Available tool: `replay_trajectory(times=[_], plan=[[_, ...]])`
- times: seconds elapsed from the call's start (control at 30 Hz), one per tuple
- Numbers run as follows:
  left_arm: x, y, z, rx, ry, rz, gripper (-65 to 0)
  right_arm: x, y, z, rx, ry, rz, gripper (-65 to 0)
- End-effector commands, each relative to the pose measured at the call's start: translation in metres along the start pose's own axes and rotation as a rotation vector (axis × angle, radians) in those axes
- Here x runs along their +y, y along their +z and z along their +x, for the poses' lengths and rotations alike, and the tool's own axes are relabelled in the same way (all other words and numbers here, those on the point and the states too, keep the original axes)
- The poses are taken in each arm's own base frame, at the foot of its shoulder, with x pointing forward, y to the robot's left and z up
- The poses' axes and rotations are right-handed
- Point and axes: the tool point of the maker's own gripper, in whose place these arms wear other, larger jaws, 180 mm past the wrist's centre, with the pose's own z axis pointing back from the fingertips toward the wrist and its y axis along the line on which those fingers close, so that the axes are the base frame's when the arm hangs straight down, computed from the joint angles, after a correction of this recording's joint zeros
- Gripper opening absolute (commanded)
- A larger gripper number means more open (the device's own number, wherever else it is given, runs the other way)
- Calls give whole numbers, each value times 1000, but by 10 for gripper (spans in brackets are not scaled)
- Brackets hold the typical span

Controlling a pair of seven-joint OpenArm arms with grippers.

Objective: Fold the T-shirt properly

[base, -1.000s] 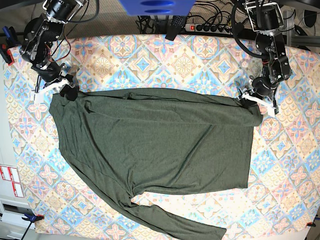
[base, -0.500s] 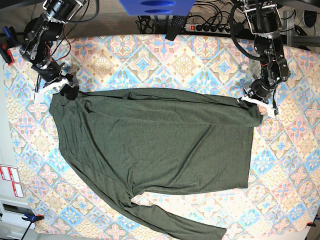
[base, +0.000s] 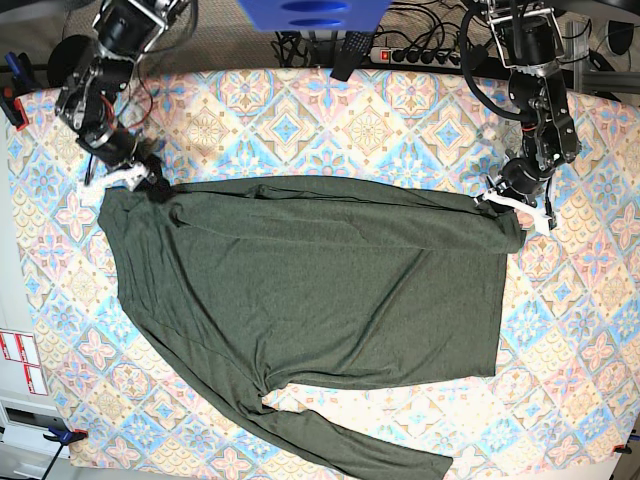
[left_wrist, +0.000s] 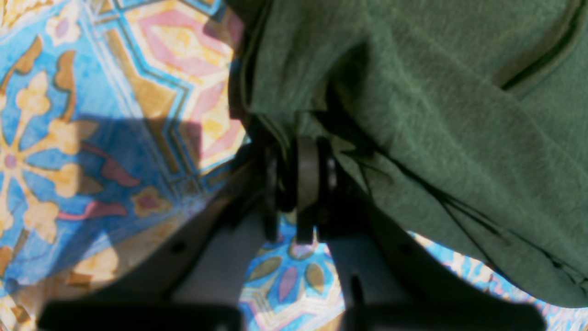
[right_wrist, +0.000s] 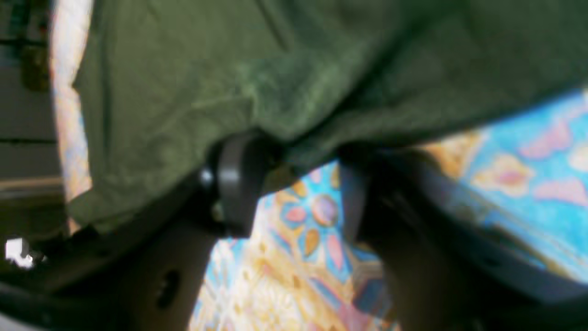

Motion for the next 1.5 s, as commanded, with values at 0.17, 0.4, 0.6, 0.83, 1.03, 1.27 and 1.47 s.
replay_trajectory(times=[0.17,0.4,0.6,0.83,1.03,1.27,1.47], plan=[[-1,1,-3,25,-8,-5,-618,-5,0,6,-12,-12,2,-339],[-1,1,-2,23,-8,-5,-618,2,-20,14,11,0,3,-339],[0,1,-5,29,-7,-3,-618,11,-29,31,6,48,-1,-368],[1,11,-2,10,-35,-1,-620,10,-28,29,14,50,-4,-650],[-2,31,-3,-20,-86,-6,-620,-1,-11,20,19,80,-42,-650],[13,51,-4,-27,-145,24,-620,-10,24,21,0,181,-106,-650],[25,68,-12,-11,-212,39,-620,-23,48,3,32,213,-154,-650]])
